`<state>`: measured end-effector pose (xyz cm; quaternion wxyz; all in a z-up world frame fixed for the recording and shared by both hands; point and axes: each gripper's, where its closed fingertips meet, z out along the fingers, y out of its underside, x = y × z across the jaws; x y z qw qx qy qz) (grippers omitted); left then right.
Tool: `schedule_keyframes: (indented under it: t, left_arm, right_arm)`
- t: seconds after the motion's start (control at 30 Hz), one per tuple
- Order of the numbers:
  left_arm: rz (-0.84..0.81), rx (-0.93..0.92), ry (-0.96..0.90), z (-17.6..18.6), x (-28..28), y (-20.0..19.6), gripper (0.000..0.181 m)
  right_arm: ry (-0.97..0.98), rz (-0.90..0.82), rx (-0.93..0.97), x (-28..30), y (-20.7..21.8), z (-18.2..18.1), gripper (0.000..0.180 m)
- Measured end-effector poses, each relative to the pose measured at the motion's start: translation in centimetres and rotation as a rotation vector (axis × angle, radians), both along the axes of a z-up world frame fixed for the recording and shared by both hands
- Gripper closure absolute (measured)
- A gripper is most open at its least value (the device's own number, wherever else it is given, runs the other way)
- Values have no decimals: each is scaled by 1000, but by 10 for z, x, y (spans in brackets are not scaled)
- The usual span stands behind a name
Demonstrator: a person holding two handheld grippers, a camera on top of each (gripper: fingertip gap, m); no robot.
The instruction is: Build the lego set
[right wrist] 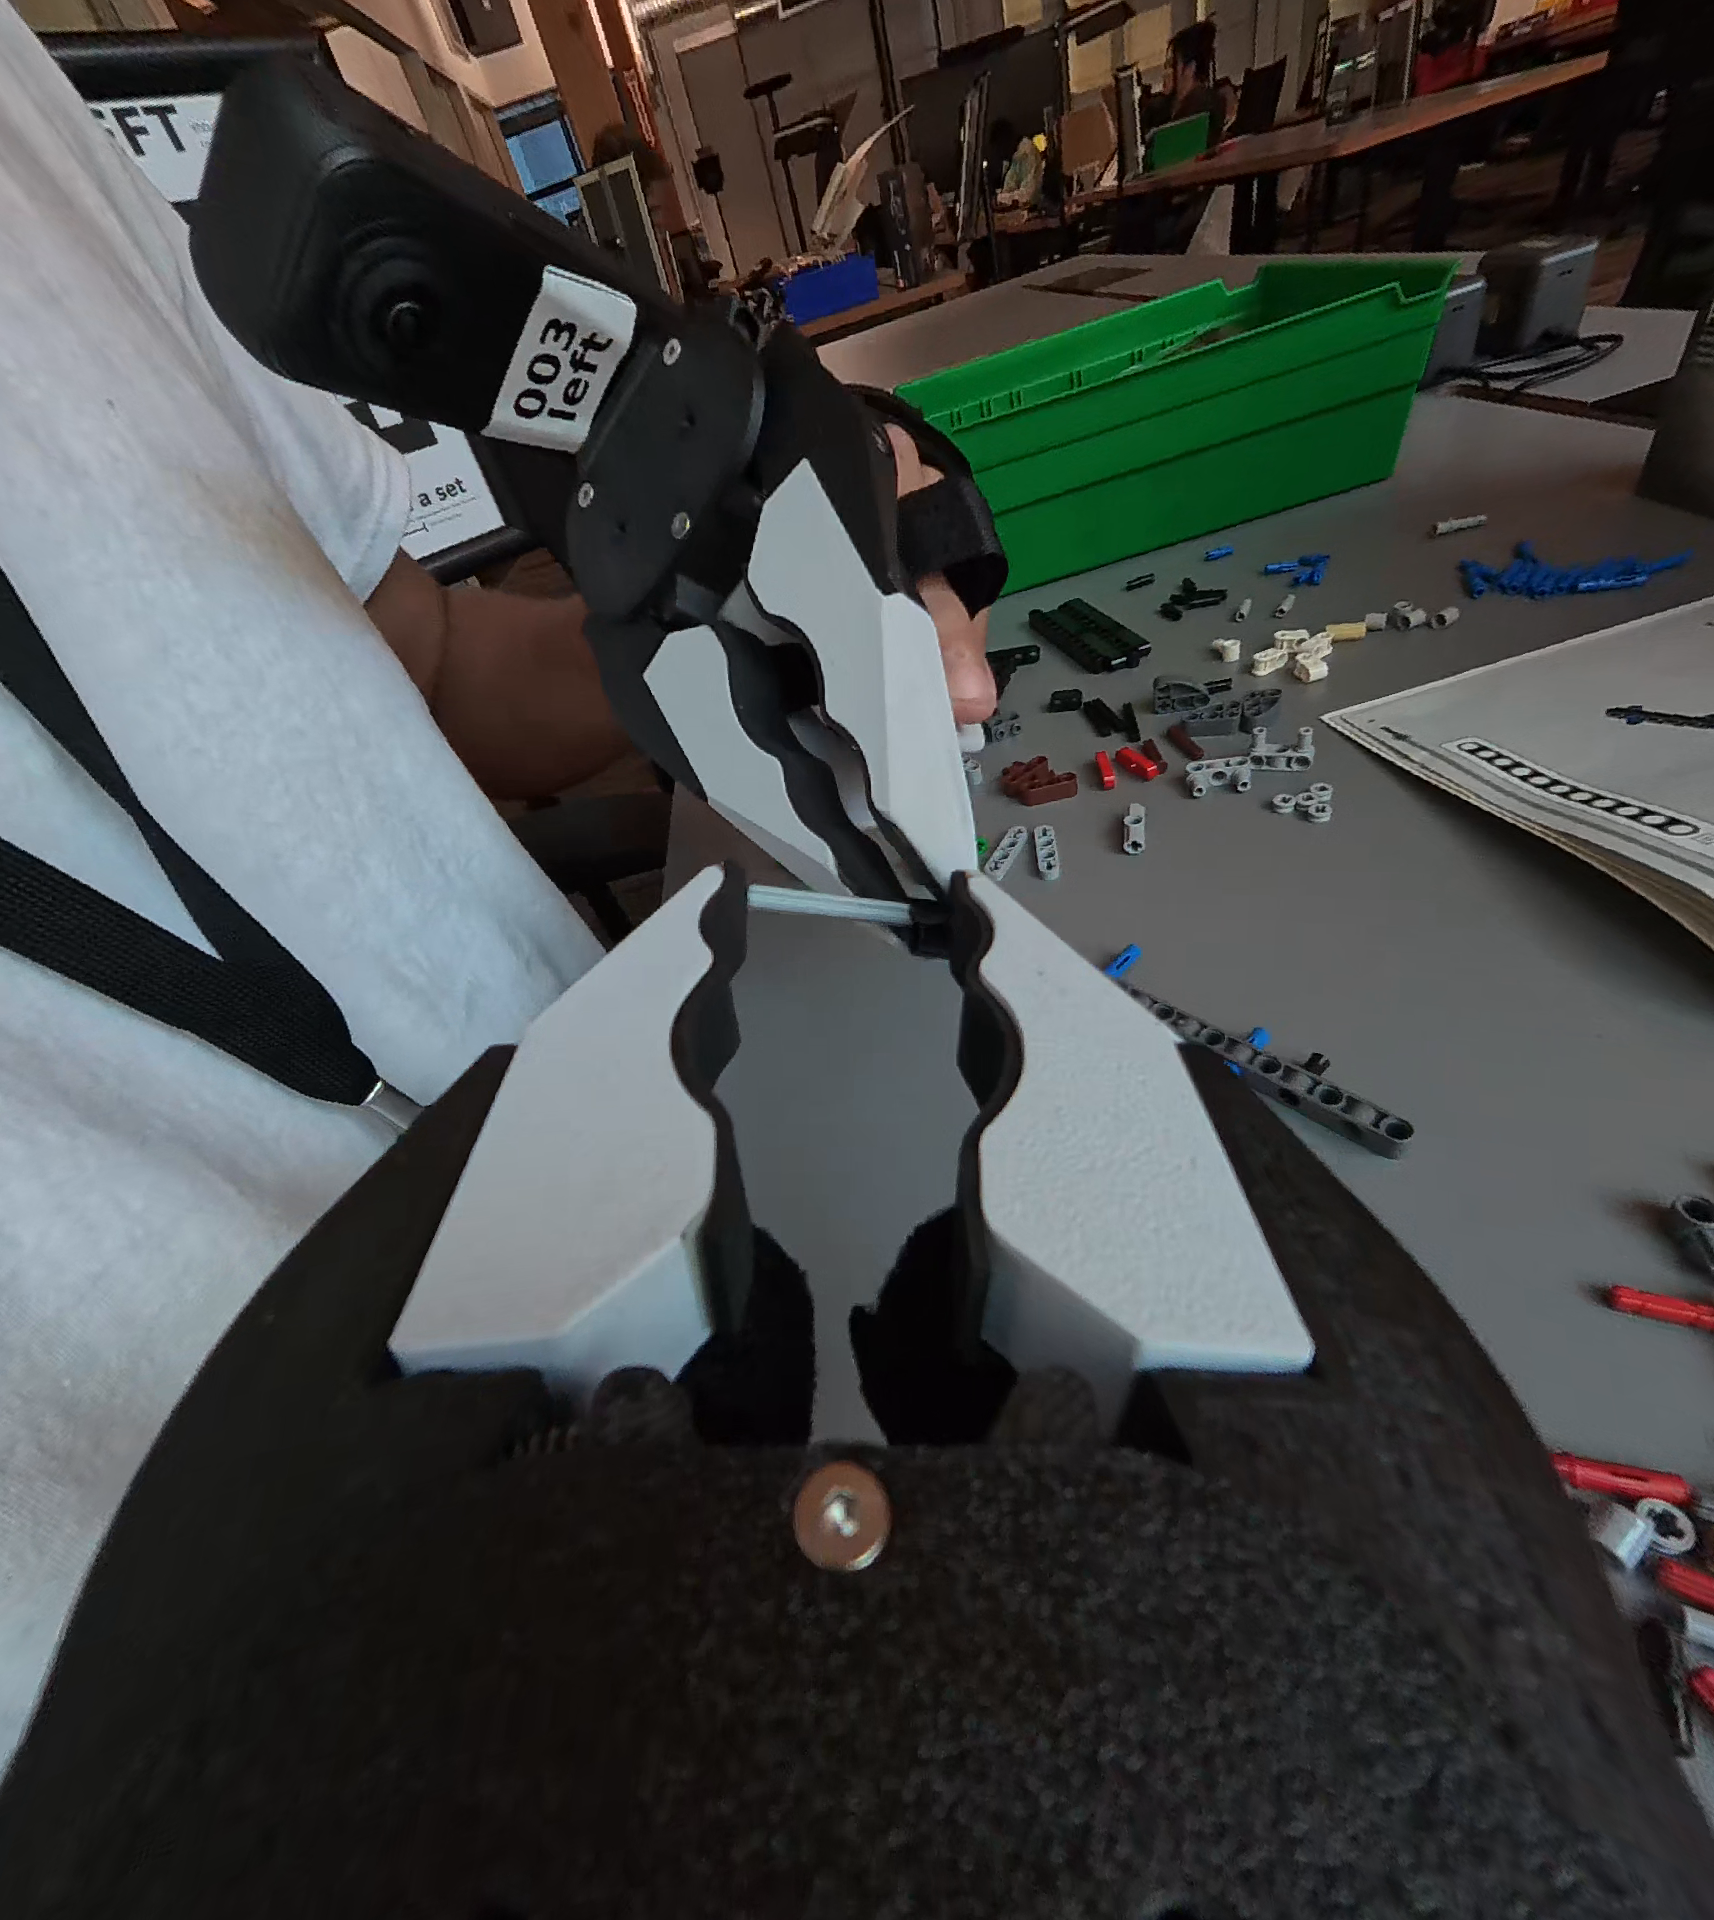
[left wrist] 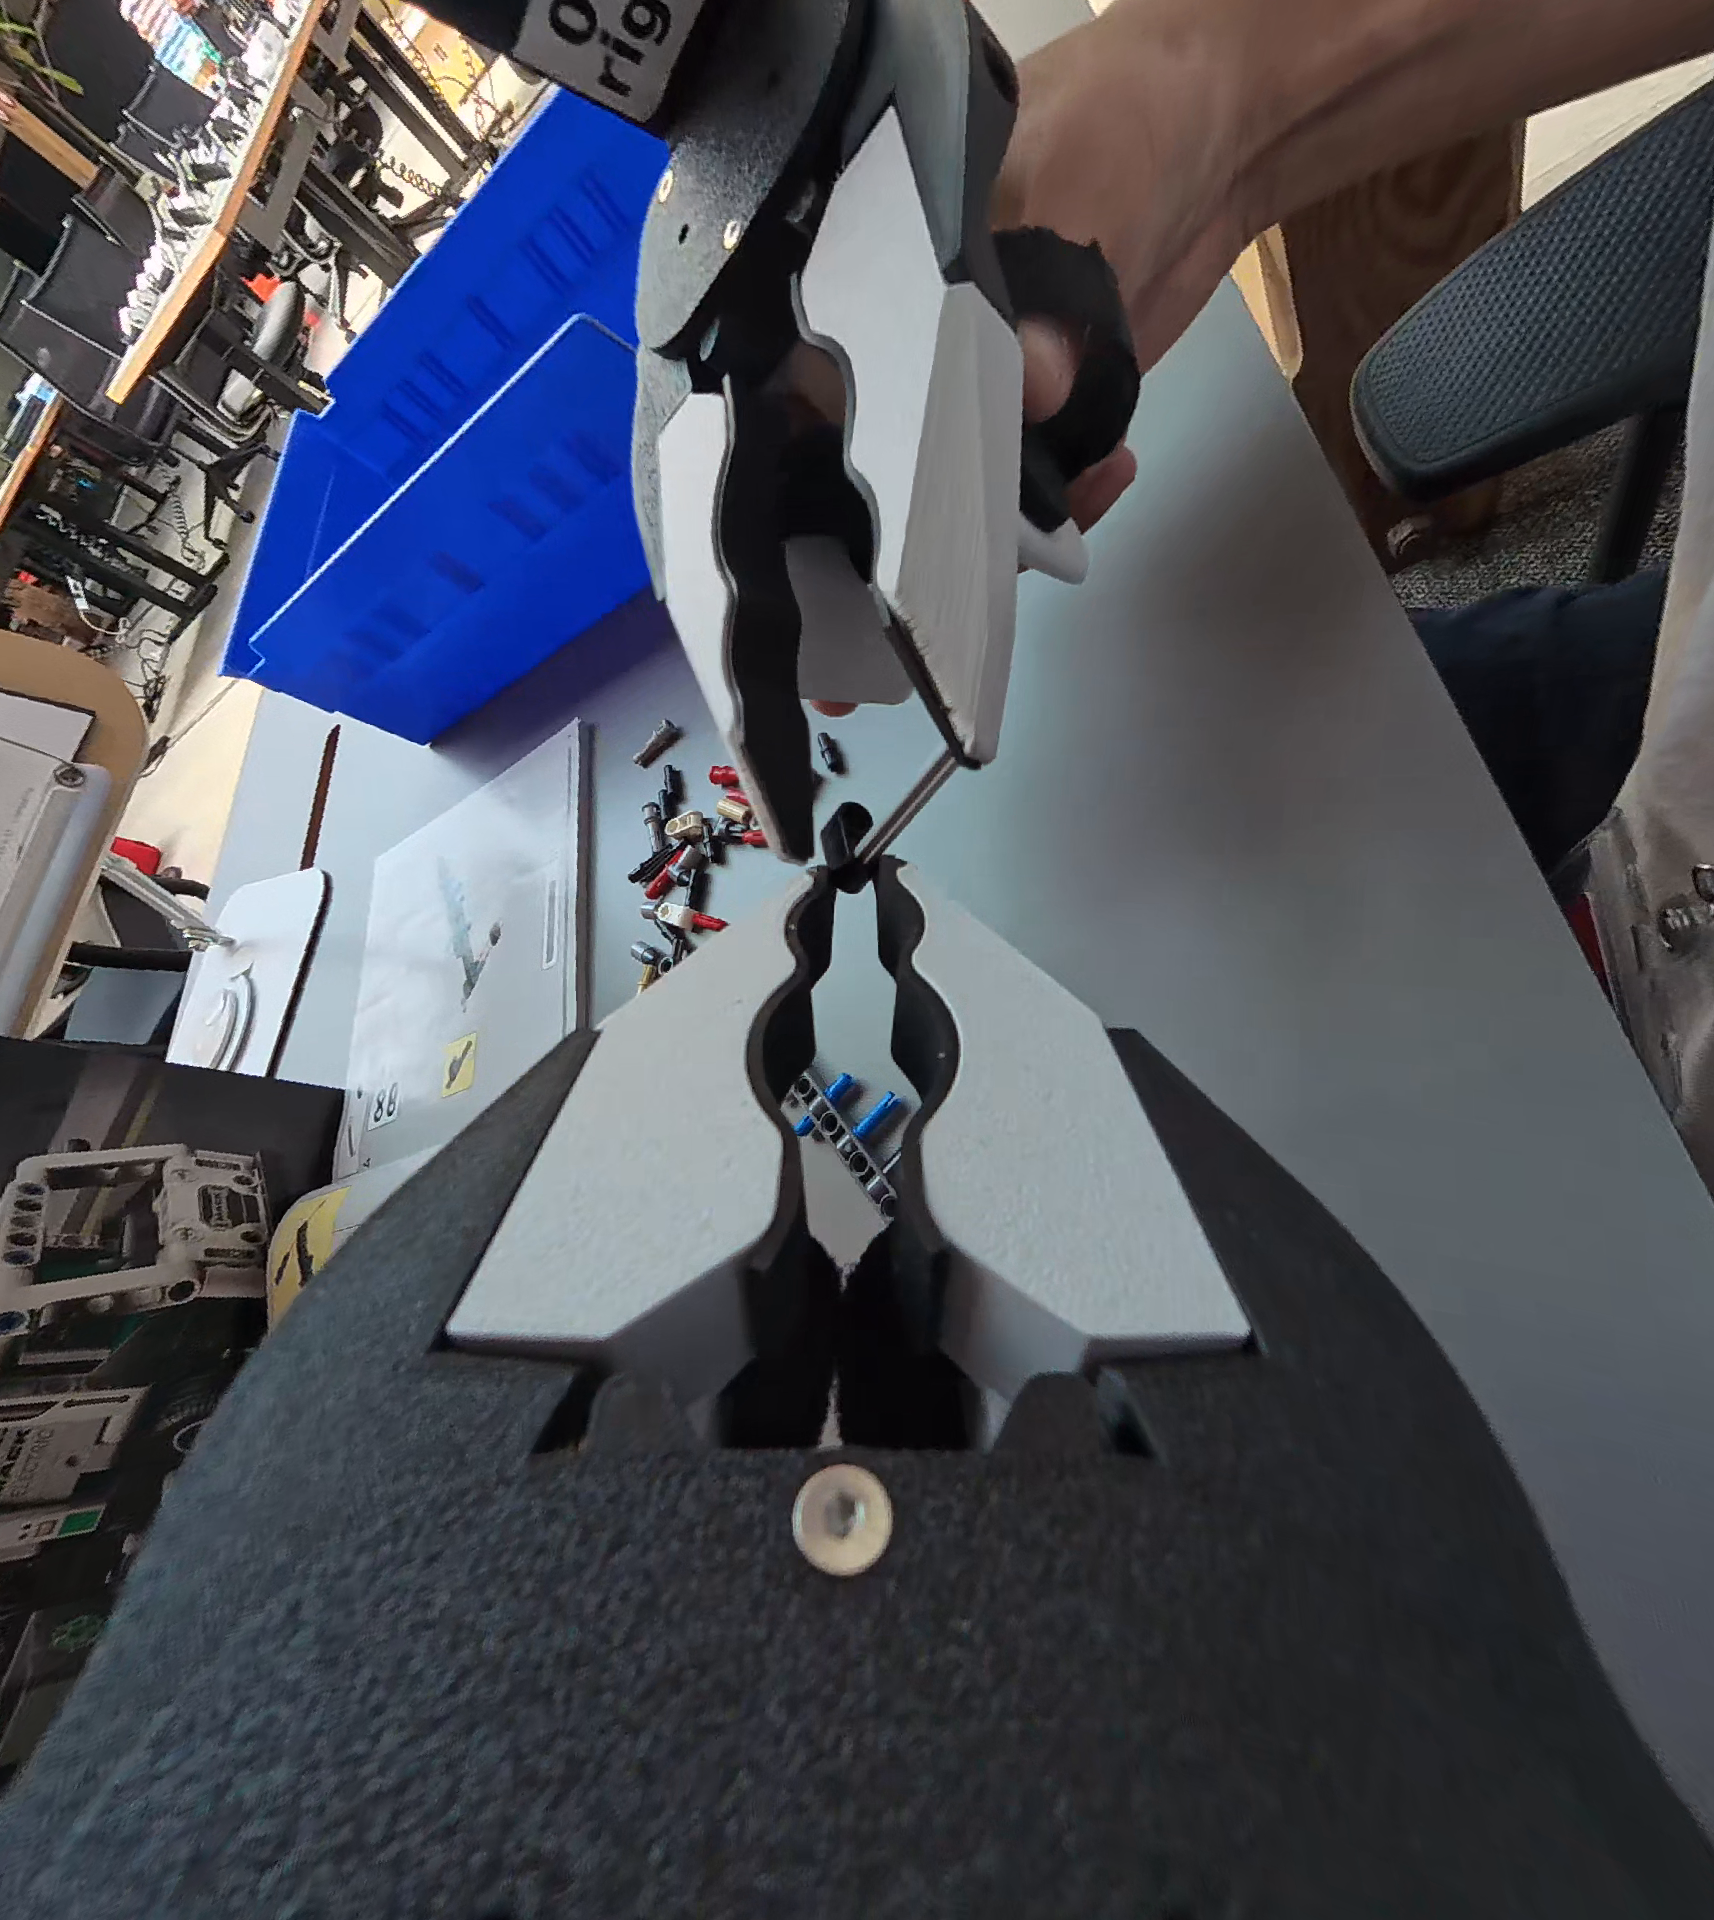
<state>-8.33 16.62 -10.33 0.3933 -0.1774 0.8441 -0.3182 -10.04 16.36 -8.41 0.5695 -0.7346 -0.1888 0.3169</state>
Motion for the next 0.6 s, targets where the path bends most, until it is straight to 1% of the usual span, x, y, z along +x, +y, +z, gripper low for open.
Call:
schedule_keyframes:
  t: [0.13,0.27,0.3,0.43,0.6]
  left_arm:
    - [5,-17,29,-1,-1,0,174]
    - [13,-5,48,-5,0,1,174]
    - [16,-3,48,-5,0,1,174]
    - [27,-1,63,-8,2,1,174]
    - [28,-2,59,-7,4,2,174]
  right_arm:
    - [14,-9,-6,-2,0,-3,144]
    - [47,-15,-28,-2,0,-6,140]
    - [44,-27,-28,0,1,-8,143]
    - [42,-39,-35,2,1,-10,144]
    - [81,-32,-44,5,0,-9,141]
